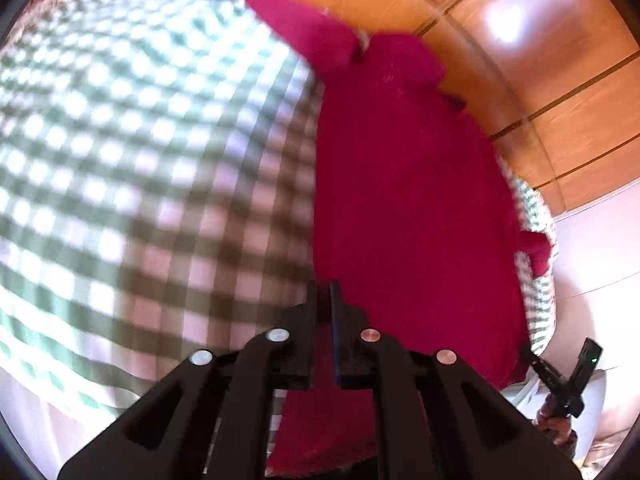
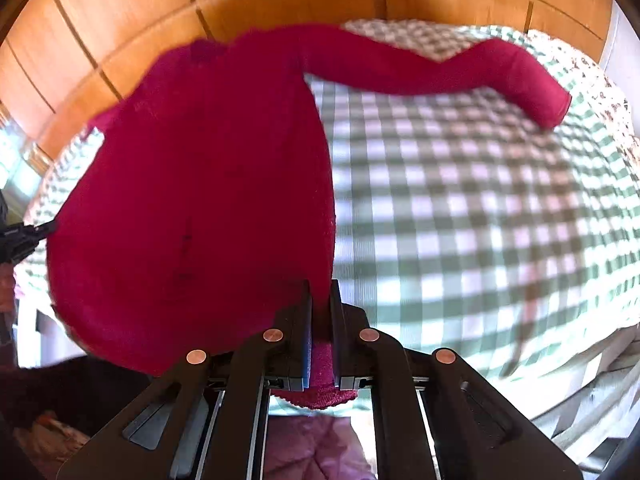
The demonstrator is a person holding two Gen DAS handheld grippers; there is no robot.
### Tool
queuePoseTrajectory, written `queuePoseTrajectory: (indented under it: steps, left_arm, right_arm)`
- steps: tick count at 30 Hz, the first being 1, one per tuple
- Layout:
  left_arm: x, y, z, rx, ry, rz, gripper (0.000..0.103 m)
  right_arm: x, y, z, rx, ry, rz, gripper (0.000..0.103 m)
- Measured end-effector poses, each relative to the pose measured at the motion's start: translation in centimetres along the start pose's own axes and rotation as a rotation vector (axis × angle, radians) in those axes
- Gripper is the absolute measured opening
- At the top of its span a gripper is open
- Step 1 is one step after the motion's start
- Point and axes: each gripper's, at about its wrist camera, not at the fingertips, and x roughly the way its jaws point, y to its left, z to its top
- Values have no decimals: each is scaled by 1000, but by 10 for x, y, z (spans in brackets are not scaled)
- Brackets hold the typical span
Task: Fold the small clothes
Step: 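Lift and shake the sweater out with both grippers, spreading it flat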
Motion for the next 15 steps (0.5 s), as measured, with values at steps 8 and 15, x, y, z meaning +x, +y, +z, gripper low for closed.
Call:
queuePoseTrajectory:
  steps: [8, 15]
  left_arm:
    - [7, -3, -36, 84, -41, -21, 7]
    - [-7, 0, -49, 107, -85, 34, 13]
  right_arm:
    - [12, 12, -3, -70, 27, -52, 6]
    - [6, 6, -7, -63, 44, -35, 6]
